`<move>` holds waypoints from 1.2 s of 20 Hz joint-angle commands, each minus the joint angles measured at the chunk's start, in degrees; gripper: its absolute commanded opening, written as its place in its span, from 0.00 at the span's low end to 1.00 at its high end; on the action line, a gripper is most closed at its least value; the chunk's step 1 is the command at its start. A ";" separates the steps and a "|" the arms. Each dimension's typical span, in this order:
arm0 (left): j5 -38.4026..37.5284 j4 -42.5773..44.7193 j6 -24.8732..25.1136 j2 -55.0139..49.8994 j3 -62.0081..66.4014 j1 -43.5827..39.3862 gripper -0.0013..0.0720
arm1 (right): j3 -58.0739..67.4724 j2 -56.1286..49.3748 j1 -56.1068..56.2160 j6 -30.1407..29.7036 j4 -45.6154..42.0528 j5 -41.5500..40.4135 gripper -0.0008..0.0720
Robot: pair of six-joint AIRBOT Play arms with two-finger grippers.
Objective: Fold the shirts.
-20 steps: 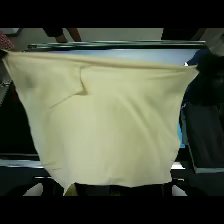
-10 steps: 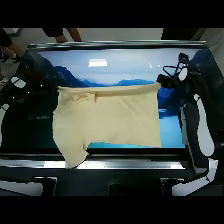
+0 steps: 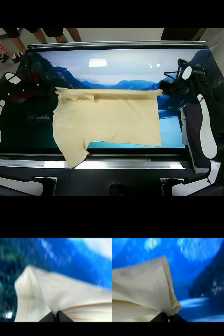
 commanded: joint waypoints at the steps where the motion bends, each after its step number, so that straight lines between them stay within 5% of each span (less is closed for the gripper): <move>1: -14.40 2.34 0.52 -1.09 -2.78 0.76 0.07 | -4.02 0.15 0.09 -1.90 1.90 13.55 0.06; 10: -15.19 2.56 0.44 -1.27 -9.77 0.85 0.07 | -11.34 0.11 0.07 -1.64 4.68 7.65 0.06; 11: -15.21 2.54 0.44 -1.20 -9.60 0.85 0.15 | -11.30 0.35 0.07 -1.62 4.68 7.37 0.08; 13: -17.27 2.58 -0.85 -1.11 -7.65 1.68 0.73 | -9.90 1.60 -0.83 -1.90 5.68 9.29 0.50; 17: -23.04 2.60 -0.85 3.26 -4.70 6.69 0.74 | -6.38 7.28 -7.65 -2.56 7.72 19.10 0.70; 19: -23.91 2.58 0.00 7.74 -9.35 9.31 0.74 | -9.14 9.84 -9.79 -3.91 7.56 23.37 0.70; 24: -16.74 2.51 6.12 25.31 -44.13 14.29 0.73 | -31.08 21.20 -9.62 -7.28 11.39 15.12 0.69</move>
